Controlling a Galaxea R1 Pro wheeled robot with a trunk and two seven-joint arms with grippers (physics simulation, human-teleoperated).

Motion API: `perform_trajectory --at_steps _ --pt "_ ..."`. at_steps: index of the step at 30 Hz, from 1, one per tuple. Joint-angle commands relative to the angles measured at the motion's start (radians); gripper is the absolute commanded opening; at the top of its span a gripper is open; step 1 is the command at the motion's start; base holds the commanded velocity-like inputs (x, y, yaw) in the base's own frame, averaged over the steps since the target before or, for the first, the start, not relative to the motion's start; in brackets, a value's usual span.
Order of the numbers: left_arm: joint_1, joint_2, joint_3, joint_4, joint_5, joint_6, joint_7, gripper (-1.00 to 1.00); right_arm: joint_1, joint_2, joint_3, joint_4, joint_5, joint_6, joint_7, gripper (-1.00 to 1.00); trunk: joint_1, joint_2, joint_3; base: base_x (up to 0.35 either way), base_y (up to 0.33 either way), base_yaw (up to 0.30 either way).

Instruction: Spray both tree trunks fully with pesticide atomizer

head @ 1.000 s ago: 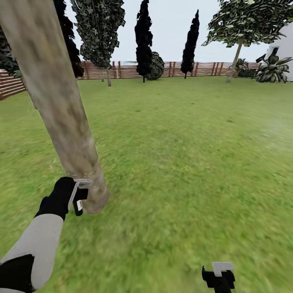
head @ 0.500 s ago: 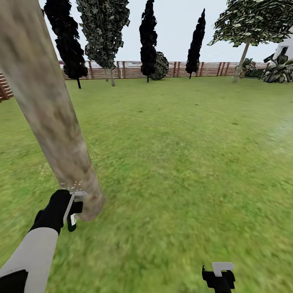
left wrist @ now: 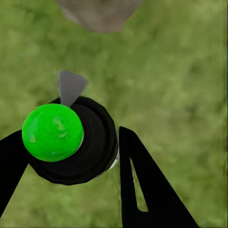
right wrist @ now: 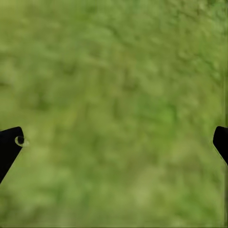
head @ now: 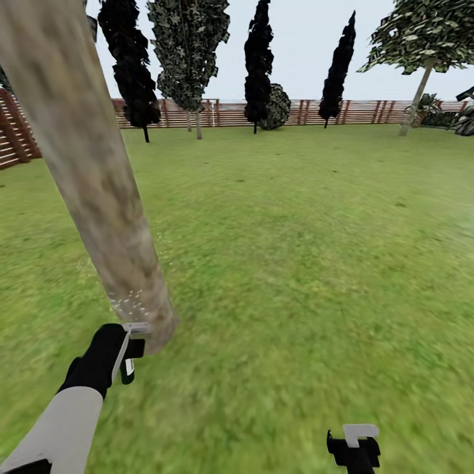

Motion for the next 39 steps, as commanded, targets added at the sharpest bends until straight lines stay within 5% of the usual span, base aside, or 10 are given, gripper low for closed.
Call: perform_trajectory --at_steps 1,9,39 --pt "-0.001 -0.004 0.003 -0.001 -0.013 0.003 -0.008 -1.0 -0.001 0.0 -0.007 0.0 0.011 -0.002 -0.004 1.0 0.0 0.0 -0.001 0.137 -0.257 0.019" --pt "0.005 0.0 0.01 -0.015 -0.014 -0.01 -0.008 -1.0 -0.001 0.0 -0.006 0.001 0.011 -0.002 -0.004 1.0 0.0 0.0 -0.001 0.115 -0.262 0.037" --pt "0.007 -0.005 0.011 -0.006 -0.008 -0.013 0.02 -1.0 -0.001 0.001 -0.006 0.001 0.011 -0.002 -0.004 1.0 0.0 0.0 -0.001 0.111 -0.261 0.248"
